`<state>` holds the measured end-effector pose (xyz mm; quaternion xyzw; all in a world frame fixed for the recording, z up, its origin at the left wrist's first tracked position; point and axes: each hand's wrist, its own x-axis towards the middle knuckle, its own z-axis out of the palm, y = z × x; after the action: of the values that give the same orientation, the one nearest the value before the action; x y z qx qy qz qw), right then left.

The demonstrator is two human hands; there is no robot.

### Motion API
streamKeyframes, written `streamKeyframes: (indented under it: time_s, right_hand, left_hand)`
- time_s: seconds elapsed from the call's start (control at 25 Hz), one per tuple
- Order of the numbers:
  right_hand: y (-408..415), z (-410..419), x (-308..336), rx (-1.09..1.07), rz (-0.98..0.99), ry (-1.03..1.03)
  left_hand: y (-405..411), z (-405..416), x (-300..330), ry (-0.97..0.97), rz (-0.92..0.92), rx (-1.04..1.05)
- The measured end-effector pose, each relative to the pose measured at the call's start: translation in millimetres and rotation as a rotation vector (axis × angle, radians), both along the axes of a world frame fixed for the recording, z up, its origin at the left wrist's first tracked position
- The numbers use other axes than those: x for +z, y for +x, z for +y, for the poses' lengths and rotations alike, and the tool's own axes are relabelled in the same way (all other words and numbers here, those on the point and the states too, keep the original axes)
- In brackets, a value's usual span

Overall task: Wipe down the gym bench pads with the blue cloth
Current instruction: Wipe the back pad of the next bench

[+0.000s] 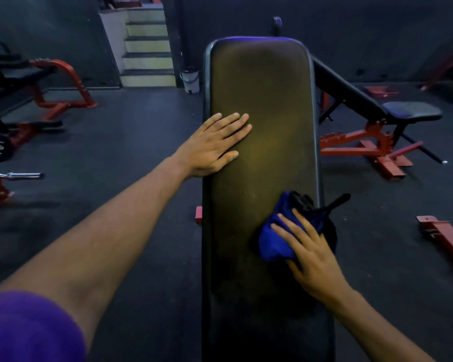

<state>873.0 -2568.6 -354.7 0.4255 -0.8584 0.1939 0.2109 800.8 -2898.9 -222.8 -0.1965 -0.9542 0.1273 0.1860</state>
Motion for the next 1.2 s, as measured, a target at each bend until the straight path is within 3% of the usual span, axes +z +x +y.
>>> streamKeyframes:
  time_s: [0.16,0.32,0.48,0.6,0.72,0.84,1.0,1.2]
  right_hand:
    - [-14.1,-45.6,42.0,-0.019,0.069,-0.104]
    - [-19.4,-123.1,58.3,-0.269,0.012,0.038]
    - [-28.9,-158.5,52.2,-0.429,-0.008,-0.003]
    - [-12.5,-155.9,35.9,-0.257,0.092,0.050]
    - [7.2,-101.9,7.3,-0.087,0.155,0.173]
    - [-11.3,-67.5,16.8,-0.197,0.111,0.106]
    - [-34.8,-114.5,55.6,-0.350,0.002,0.016]
    - [19.1,-139.4,15.2,-0.068,0.130,0.151]
  left_hand:
    - [-15.8,-9.1,21.4,-0.036,0.016,-0.072]
    - [-45.3,-3.0,45.3,0.013,0.005,-0.009]
    - [-47.2,-6.4,33.4,-0.009,0.046,-0.003]
    - [-42.0,-1.5,38.7,-0.002,0.038,0.017]
    - [-34.0,2.4,34.9,-0.005,0.059,0.049]
    - [-23.2,6.4,22.1,0.035,0.080,0.095]
    - [-18.6,10.1,19.8,0.062,0.083,0.102]
    - [-19.8,9.0,18.9,0.074,0.081,0.102]
